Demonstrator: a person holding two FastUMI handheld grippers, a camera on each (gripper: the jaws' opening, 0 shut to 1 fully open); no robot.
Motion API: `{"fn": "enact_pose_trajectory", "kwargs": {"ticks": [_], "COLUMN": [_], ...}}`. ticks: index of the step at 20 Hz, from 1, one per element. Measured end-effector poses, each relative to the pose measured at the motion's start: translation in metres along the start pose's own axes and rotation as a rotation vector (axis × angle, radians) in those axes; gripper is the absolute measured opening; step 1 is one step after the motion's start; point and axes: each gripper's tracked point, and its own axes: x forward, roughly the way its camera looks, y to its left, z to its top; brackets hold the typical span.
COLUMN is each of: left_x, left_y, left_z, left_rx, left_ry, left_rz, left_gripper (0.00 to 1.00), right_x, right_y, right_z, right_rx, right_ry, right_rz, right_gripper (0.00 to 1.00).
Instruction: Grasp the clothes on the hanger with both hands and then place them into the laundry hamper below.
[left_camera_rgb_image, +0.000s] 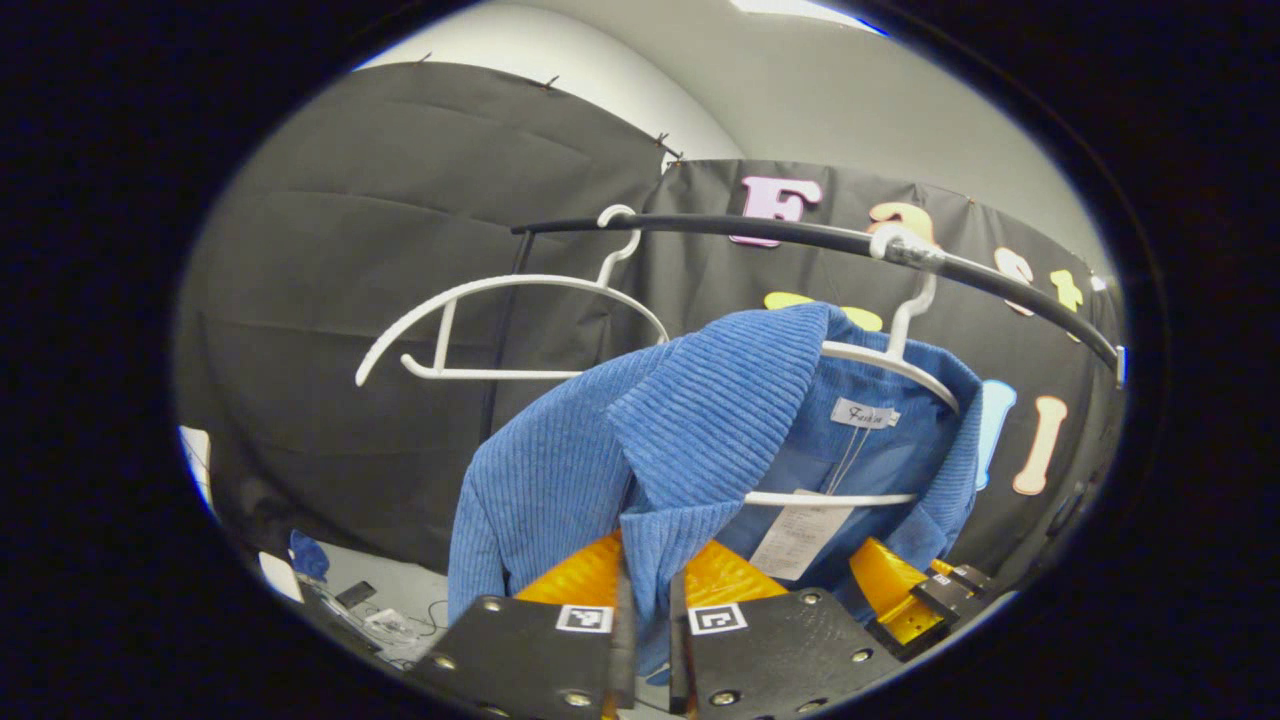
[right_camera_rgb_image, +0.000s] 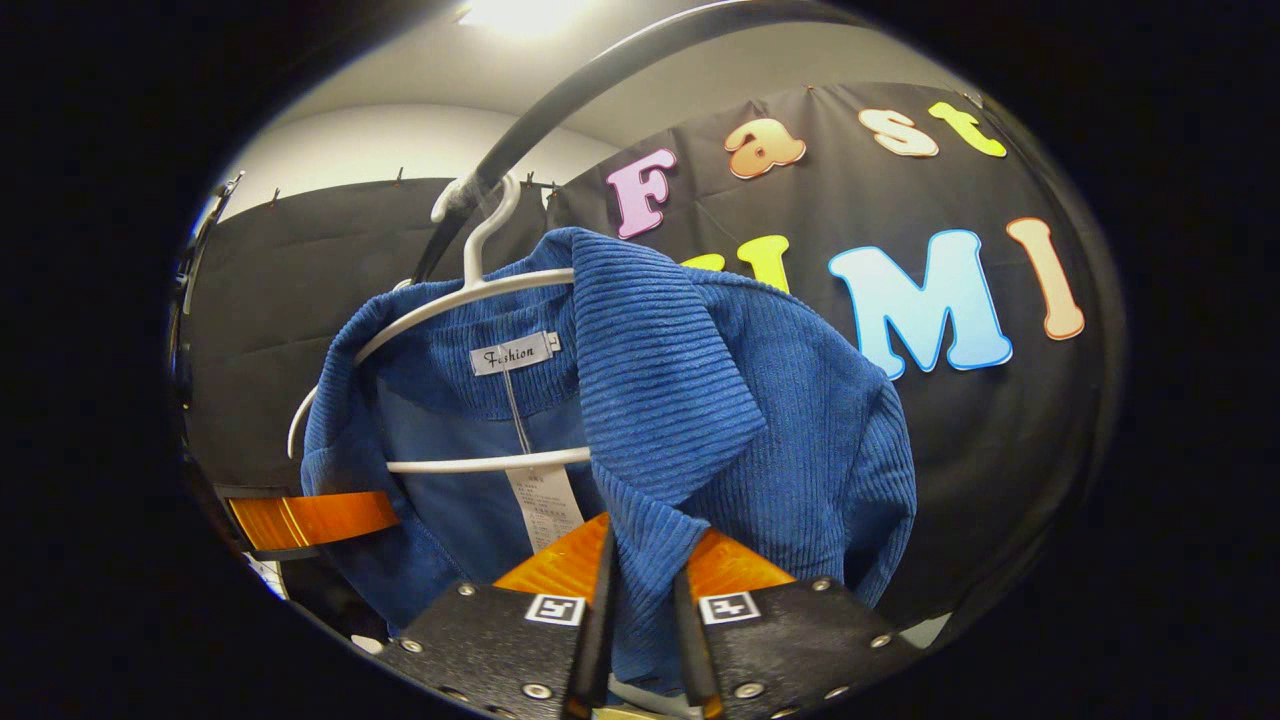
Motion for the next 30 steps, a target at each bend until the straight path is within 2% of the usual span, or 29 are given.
{"fn": "enact_pose_trajectory", "kwargs": {"ticks": [1,2,3,4,5,6,8,9,12,13,15,20,21,22,24,27,30], "left_x": [-0.002,-0.001,-0.011,-0.003,-0.007,-0.012,-0.017,-0.019,-0.026,-0.029,-0.033,-0.042,-0.042,-0.042,-0.04,-0.034,-0.031], "left_y": [-0.007,-0.006,-0.008,-0.011,-0.011,-0.012,-0.011,-0.011,-0.01,-0.008,-0.003,0.019,0.024,0.03,0.038,0.059,0.064], "left_z": [0.0,-0.001,0.004,0.003,0.005,0.008,0.012,0.014,0.024,0.028,0.037,0.067,0.074,0.082,0.094,0.111,0.126], "left_rx": [-0.006,-0.022,-0.027,-0.028,-0.034,-0.042,-0.044,-0.045,-0.05,-0.045,-0.039,-0.012,-0.003,0.003,0.009,0.039,0.038], "left_ry": [0.009,0.002,-0.003,-0.009,-0.015,-0.02,-0.026,-0.033,-0.054,-0.063,-0.084,-0.144,-0.155,-0.168,-0.195,-0.221,-0.241], "left_rz": [-0.037,-0.056,-0.082,-0.097,-0.11,-0.124,-0.14,-0.145,-0.15,-0.147,-0.14,-0.113,-0.105,-0.095,-0.078,-0.006,0.003], "left_gripper": [0.21,0.21,0.1,0.1,0.0,0.03,0.03,0.0,0.03,0.0,0.03,0.03,0.1,0.03,0.03,0.03,0.03], "right_x": [-0.002,-0.001,-0.002,-0.003,-0.005,-0.008,-0.012,-0.014,-0.019,-0.021,-0.024,-0.027,-0.026,-0.026,-0.024,-0.021,-0.017], "right_y": [-0.004,-0.002,-0.004,-0.01,-0.014,-0.016,-0.018,-0.02,-0.032,-0.038,-0.05,-0.078,-0.082,-0.086,-0.092,-0.105,-0.114], "right_z": [0.001,-0.001,-0.001,0.001,0.003,0.004,0.007,0.008,0.011,0.015,0.026,0.048,0.051,0.054,0.062,0.074,0.084], "right_rx": [0.026,0.048,0.054,0.05,0.044,0.042,0.047,0.046,0.014,0.0,0.002,-0.005,-0.003,0.002,-0.007,-0.019,-0.025], "right_ry": [0.005,0.011,0.013,0.009,0.007,0.004,-0.006,-0.01,-0.019,-0.029,-0.053,-0.112,-0.123,-0.133,-0.167,-0.209,-0.251], "right_rz": [-0.003,0.003,-0.001,-0.004,-0.007,-0.013,-0.019,-0.028,-0.065,-0.083,-0.111,-0.186,-0.198,-0.209,-0.235,-0.278,-0.312], "right_gripper": [0.07,0.06,0.01,0.0,0.0,0.0,0.0,0.0,0.0,0.0,0.0,0.0,0.0,0.0,0.0,0.0,0.0]}}
